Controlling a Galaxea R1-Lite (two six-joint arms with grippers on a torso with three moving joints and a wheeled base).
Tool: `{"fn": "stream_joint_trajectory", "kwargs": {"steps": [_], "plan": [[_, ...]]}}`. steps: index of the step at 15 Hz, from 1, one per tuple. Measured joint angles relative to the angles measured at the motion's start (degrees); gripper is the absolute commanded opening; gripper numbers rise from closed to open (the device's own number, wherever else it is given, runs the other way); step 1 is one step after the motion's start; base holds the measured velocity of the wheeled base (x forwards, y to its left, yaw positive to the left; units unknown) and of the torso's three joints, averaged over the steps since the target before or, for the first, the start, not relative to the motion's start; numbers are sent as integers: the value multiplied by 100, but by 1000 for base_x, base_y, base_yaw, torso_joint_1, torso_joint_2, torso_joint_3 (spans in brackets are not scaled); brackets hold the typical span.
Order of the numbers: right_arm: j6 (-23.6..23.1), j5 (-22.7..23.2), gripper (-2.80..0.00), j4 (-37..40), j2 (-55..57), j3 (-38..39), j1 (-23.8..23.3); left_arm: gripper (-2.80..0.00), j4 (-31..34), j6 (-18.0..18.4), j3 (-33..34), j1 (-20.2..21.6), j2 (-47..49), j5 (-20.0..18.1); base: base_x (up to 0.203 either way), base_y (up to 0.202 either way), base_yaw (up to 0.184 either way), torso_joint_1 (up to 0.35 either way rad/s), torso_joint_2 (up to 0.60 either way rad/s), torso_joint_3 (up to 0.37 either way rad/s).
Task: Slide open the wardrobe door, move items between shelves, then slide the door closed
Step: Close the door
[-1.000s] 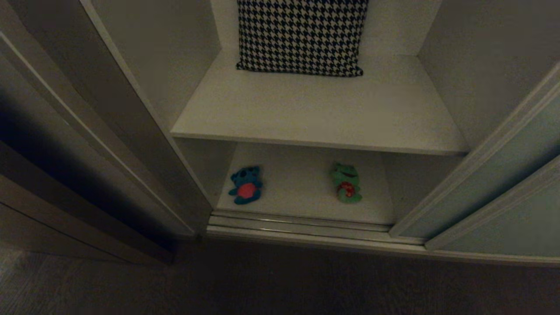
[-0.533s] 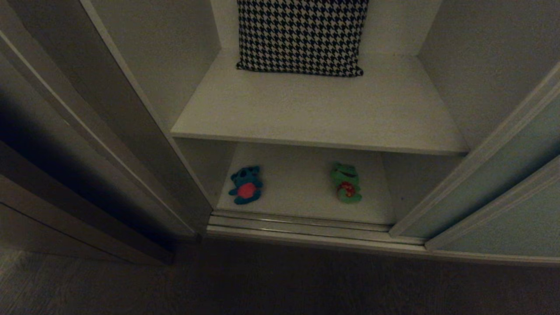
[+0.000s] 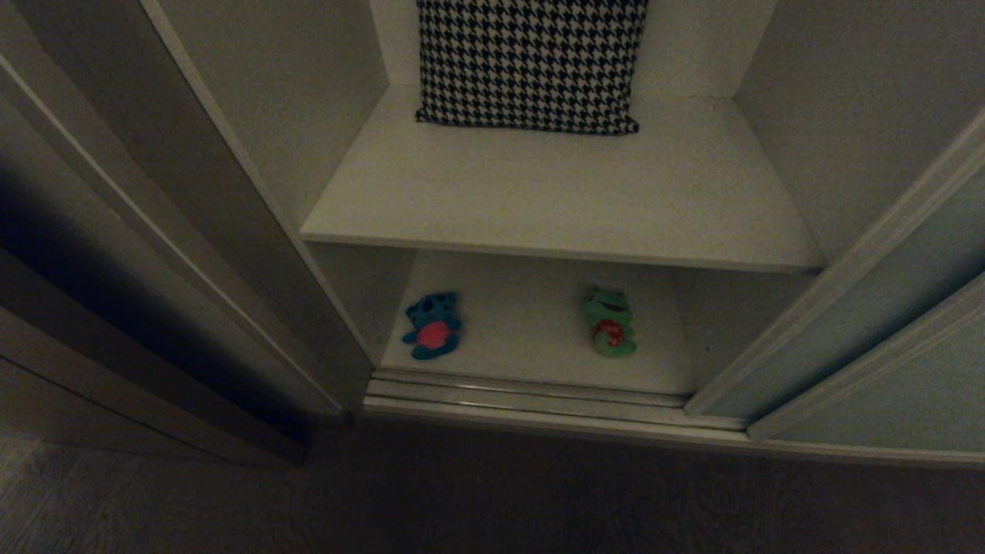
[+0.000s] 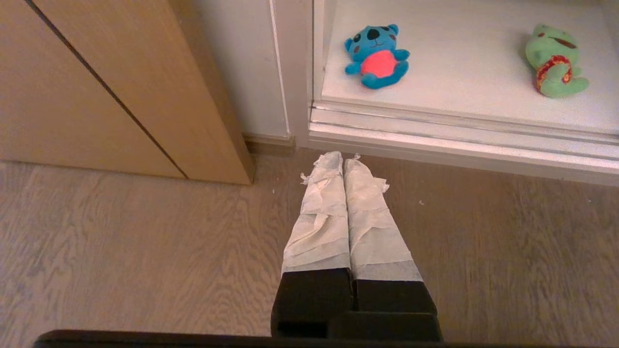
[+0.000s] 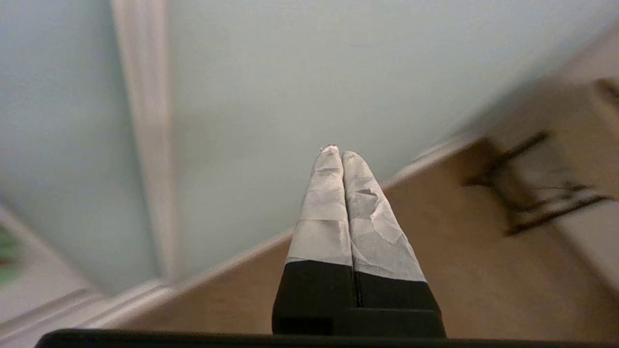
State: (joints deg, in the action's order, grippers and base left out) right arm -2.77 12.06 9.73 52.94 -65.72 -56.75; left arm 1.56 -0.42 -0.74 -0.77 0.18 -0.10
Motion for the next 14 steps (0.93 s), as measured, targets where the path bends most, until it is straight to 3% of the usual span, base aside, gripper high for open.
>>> {"fn": "stream_joint_trajectory", "kwargs": {"steps": [5,12,14], "plan": [[902,1345,-280,-13,638,-567,-3,-280,0,1,0,-2,0,0,0,0,0,0,0,0],[1079,1539,-280,-221,1527,-1081,-30,-280,1,0,-2,-2,0,0,0,0,0,0,0,0],[1346,1642,-280,-221,1760,-1304,-13,-280,1,1,-2,-2,0,0,0,0,0,0,0,0]]}}
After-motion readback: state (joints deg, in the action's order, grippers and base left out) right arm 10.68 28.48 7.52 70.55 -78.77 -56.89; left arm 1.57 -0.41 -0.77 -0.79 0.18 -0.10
